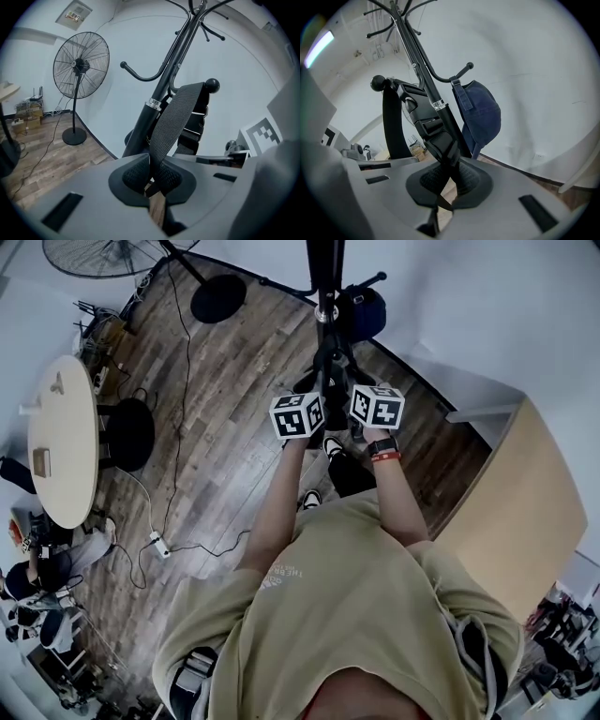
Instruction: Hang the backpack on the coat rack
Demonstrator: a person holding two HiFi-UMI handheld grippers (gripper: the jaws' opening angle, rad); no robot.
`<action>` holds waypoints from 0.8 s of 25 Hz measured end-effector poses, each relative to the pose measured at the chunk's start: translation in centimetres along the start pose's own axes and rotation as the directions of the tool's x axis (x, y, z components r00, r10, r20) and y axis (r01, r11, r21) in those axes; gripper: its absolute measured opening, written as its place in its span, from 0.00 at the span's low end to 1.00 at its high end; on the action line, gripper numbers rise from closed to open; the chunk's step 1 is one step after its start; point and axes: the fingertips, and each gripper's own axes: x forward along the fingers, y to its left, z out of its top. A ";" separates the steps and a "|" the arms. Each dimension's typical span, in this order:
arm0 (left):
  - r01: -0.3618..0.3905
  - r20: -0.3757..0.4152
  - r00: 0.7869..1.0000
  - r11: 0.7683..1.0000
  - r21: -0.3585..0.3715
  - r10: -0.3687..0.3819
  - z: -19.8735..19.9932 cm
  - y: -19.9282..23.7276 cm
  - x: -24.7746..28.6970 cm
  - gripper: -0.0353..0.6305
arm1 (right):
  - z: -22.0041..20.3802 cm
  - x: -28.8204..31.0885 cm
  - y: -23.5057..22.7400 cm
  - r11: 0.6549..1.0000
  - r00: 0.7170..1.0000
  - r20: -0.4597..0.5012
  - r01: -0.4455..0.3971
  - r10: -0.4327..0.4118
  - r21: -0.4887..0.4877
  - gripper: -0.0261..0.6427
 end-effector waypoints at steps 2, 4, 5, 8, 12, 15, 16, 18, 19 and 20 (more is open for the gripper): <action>0.006 0.002 1.000 1.000 -0.003 -0.006 -0.1 -0.2 0.0 0.09 | 0.0 -0.1 -0.1 1.000 1.000 0.002 -0.005 0.005 0.001 0.08; 0.016 0.001 1.000 1.000 -0.011 -0.016 -0.2 -0.3 0.0 0.09 | 0.1 -0.2 -0.3 1.000 1.000 0.004 0.001 -0.001 0.004 0.08; 0.020 0.000 1.000 1.000 -0.014 -0.020 -0.2 -0.4 0.0 0.09 | 0.2 -0.2 -0.3 1.000 1.000 0.003 0.009 -0.009 0.008 0.08; 0.022 -0.011 1.000 1.000 -0.011 -0.022 -0.5 -0.7 -0.2 0.09 | -0.2 -0.4 -0.3 0.999 0.999 -0.008 0.031 -0.031 0.021 0.08; 0.042 -0.016 0.999 0.999 0.013 -0.042 -0.8 -1.4 -0.8 0.09 | -0.6 -1.0 0.0 0.999 0.999 -0.010 0.053 -0.054 -0.009 0.08; 0.050 -0.015 0.999 0.998 0.036 -0.050 -0.6 -1.6 -1.5 0.11 | -0.7 -1.6 0.6 0.998 0.998 -0.019 0.055 -0.055 -0.032 0.10; 0.052 -0.013 0.999 0.998 0.038 -0.052 -0.7 -1.7 -1.7 0.14 | -1.0 -1.8 0.8 0.998 0.998 -0.026 0.051 -0.052 -0.033 0.12; 0.061 -0.010 0.998 0.997 0.044 -0.061 -0.8 -2.0 -2.0 0.18 | -1.5 -2.3 1.0 0.999 0.998 -0.035 0.045 -0.045 -0.012 0.13; 0.068 -0.010 0.998 0.996 0.050 -0.067 -0.8 -2.2 -2.2 0.18 | -1.6 -2.6 1.0 0.999 0.998 -0.030 0.047 -0.047 0.002 0.14; 0.074 -0.009 0.997 0.996 0.058 -0.074 -0.8 -2.5 -2.5 0.18 | -1.5 -3.0 1.0 0.999 0.998 -0.021 0.053 -0.053 0.012 0.14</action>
